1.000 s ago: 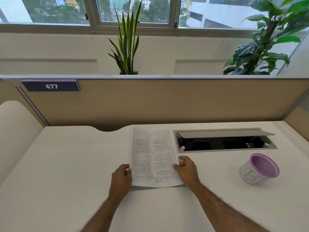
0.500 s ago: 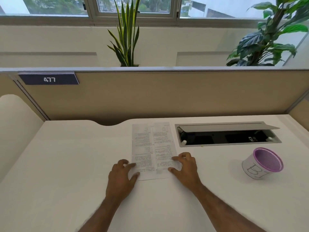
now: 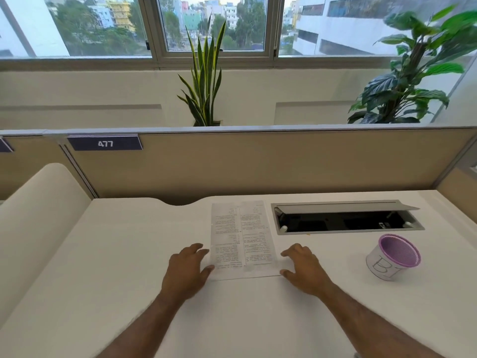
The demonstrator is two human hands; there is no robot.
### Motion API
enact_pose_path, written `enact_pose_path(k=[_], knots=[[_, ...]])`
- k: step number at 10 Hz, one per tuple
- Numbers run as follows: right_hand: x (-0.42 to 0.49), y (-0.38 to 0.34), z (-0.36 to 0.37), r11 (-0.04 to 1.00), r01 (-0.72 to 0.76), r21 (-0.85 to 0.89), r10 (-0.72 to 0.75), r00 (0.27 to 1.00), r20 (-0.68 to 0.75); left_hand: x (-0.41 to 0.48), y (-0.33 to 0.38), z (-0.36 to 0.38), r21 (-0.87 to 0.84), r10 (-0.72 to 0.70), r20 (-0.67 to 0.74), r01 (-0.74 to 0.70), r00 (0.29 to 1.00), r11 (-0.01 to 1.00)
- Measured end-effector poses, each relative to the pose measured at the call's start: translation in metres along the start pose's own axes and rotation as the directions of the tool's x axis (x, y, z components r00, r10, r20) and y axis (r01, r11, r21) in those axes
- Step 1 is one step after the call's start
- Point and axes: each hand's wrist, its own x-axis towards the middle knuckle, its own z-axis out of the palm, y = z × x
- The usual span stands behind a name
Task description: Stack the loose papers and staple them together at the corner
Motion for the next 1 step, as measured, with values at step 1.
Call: enact_pose_path(k=[1], knots=[[-0.0137, -0.0052, -0.0272, 0.976, 0.039, -0.212, -0.039, 0.999, 0.001, -0.0048, 0.0024, -0.0310, 0.141, 0.053, -0.050, -0.046, 0.997, 0.989]])
